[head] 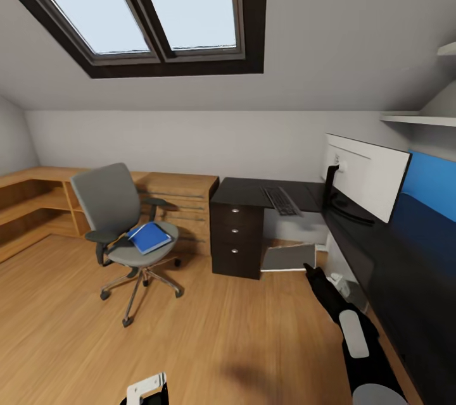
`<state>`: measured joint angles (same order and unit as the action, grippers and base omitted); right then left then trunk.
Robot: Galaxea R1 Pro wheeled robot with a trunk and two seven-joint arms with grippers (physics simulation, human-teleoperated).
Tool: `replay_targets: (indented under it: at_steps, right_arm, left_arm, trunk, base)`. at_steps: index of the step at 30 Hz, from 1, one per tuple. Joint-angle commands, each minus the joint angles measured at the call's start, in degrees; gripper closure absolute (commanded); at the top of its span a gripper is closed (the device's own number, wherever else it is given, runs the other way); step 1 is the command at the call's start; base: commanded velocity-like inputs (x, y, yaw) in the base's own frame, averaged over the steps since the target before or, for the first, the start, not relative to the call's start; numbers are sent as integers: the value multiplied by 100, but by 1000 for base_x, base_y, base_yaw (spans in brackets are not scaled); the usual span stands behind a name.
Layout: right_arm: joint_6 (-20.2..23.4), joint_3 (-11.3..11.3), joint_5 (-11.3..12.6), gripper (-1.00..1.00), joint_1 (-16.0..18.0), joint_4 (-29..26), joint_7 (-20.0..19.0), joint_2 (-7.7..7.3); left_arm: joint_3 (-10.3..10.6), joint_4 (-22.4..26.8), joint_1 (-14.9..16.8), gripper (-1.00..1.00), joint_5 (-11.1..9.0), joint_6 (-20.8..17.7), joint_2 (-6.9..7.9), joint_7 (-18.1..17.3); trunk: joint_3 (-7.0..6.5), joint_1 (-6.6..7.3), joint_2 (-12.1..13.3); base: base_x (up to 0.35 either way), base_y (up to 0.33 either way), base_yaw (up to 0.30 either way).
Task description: In the bedroom, organize the workspace by keeping the computer under the desk, ensuring the monitor is on the desk, placing the keyboard on the desk next to the monitor, placing the mouse on the desk next to the keyboard, moving the folder from the swivel chair onto the desk next to the mouse, stacking the notebook on top of the folder with the pen on top of the notebook, and positioning the swivel chair next to the desk.
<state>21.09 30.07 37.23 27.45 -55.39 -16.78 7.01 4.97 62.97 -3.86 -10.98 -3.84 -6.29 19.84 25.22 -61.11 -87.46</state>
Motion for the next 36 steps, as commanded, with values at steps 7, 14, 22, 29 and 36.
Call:
replay_targets:
  at_steps: [7,14,22,29,36]
  right_arm:
    - [-68,42,152,100,7,150,-52,5]
    - [38,24,842,100,8,165,-330,-11]
    - [203,53,1060,100,6,166,-575,-11]
    - [204,51,1461,100,6,172,-581,-12]
    - [211,29,1521,100,6,167,-578,81]
  left_arm:
    - [12,2,-1,-100,-36,-13,-4,37]
    - [14,-45,-1,-100,-32,8,-7,34]
    - [144,-237,-1,-100,37,14,-13,50]
    - [169,-317,-1,-100,47,24,-12,54]
    - [165,-201,-1,-100,44,13,-4,61]
  trunk:
    - [5,-4,-3]
    - [5,-4,-3]
    - [5,-4,-3]
    - [5,-4,-3]
    - [5,-4,-3]
  base:
    - [324,0,0]
    - [324,0,0]
    - [324,0,0]
    - [323,0,0]
    - [324,0,0]
